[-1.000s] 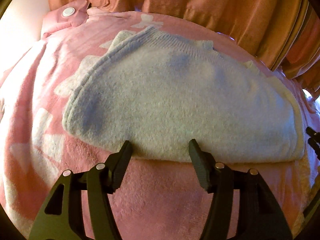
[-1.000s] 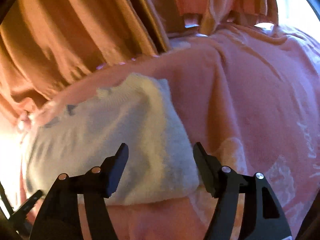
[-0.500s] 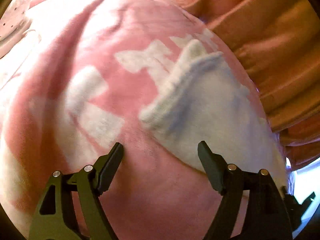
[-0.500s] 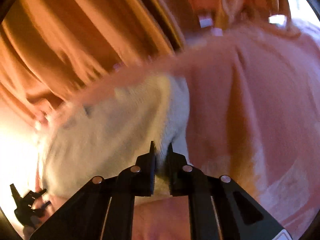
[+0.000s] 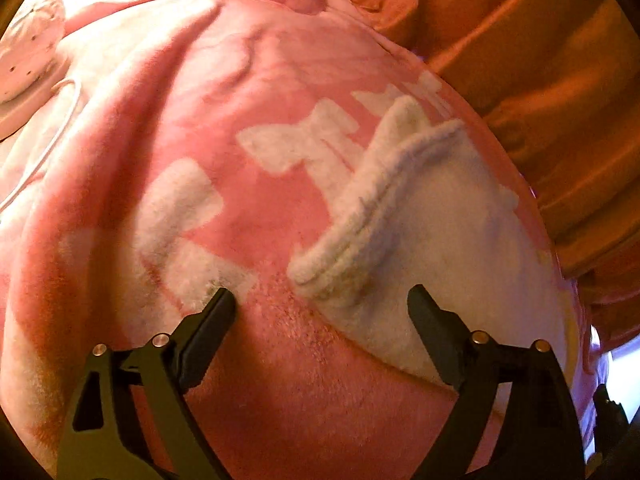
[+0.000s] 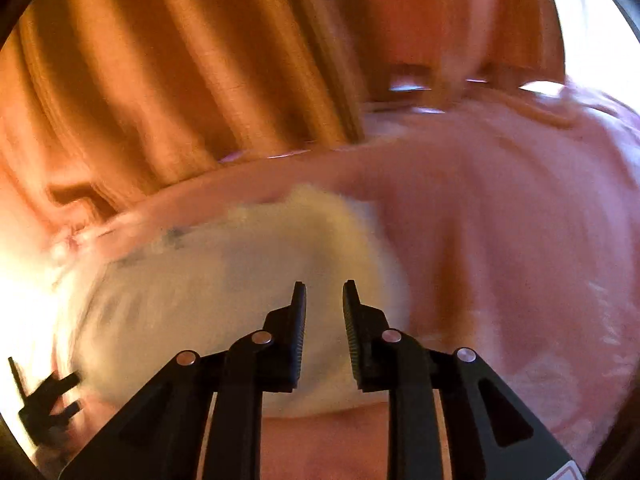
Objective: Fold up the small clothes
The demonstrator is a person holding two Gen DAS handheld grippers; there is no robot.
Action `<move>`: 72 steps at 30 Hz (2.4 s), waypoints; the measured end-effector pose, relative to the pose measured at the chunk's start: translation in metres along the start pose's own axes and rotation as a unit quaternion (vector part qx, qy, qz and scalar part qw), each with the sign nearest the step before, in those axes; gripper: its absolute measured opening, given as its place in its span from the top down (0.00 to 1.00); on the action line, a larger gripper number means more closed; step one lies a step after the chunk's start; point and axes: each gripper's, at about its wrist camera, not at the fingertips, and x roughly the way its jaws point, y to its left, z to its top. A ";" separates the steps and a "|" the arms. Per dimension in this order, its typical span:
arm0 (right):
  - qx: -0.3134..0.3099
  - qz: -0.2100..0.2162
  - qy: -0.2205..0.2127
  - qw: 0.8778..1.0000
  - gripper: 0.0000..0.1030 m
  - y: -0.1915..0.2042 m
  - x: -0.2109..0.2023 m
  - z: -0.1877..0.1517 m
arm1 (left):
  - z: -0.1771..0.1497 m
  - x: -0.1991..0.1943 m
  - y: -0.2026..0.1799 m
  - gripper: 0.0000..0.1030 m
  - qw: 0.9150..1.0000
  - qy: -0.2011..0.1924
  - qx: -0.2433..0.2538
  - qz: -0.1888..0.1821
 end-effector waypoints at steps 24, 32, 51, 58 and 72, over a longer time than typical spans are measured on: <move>-0.102 0.137 0.133 0.976 0.84 0.114 0.135 -0.037 | 0.013 0.015 -0.031 0.48 0.999 -0.019 -0.011 0.026; -0.095 0.160 0.125 0.975 0.85 0.106 0.134 -0.039 | 0.024 -0.014 -0.082 0.86 0.994 -0.013 0.012 -0.112; 0.106 0.129 0.042 0.985 0.52 -0.064 0.030 0.012 | -0.144 0.021 -0.303 0.87 0.931 0.125 0.262 -0.223; 0.121 0.156 0.066 0.978 0.32 -0.075 0.028 0.006 | -0.135 -0.026 -0.249 0.28 0.928 0.072 0.284 -0.229; 0.102 0.194 0.154 0.963 0.24 0.017 0.089 -0.002 | -0.113 0.006 -0.166 0.25 0.952 0.059 0.283 -0.106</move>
